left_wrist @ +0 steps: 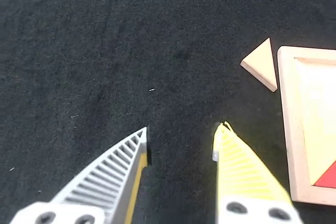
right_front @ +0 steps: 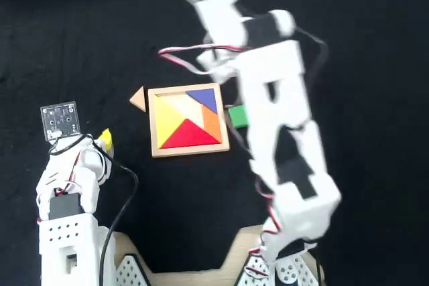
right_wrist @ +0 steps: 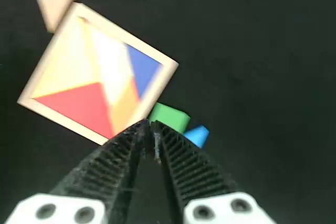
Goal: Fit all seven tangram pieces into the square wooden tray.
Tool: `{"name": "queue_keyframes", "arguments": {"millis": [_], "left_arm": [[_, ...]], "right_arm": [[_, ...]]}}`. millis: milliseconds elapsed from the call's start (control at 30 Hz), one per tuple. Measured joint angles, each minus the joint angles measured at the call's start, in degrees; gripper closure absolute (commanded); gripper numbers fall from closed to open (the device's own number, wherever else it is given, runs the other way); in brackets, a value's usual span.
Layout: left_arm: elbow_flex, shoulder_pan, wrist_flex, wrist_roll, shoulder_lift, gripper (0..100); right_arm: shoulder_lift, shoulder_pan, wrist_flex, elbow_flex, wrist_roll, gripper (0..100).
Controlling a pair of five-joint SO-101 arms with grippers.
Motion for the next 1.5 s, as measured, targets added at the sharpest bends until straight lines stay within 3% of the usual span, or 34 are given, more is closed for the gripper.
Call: {"name": "queue_keyframes", "arguments": {"millis": [167,267,467,633,867,1067,1500], "left_arm": [[0.0,0.0,0.0,0.0,0.0,91],[0.0,0.0,0.0,0.0,0.0,94],[-0.09,1.49,0.7,0.09,0.0,89],[-8.09,2.29,8.79,0.09,0.09,88],[-20.75,8.7,15.74,0.09,2.46,88],[-30.86,11.6,16.18,1.49,19.25,82],[-65.58,12.22,16.18,8.44,68.48,81]], "right_arm": [[-9.41,12.57,0.0,8.97,-0.35,98.7],[-10.46,15.74,-2.29,18.46,-1.49,98.6],[-10.46,15.91,-13.19,37.19,-8.62,98.6],[-10.46,15.91,-19.87,44.13,-16.88,97.2],[-10.46,11.43,-30.07,55.82,-19.08,94.8],[-10.46,9.49,-40.7,65.23,-19.08,94.8],[-10.55,9.41,-53.71,71.3,-19.08,94.7]]}}
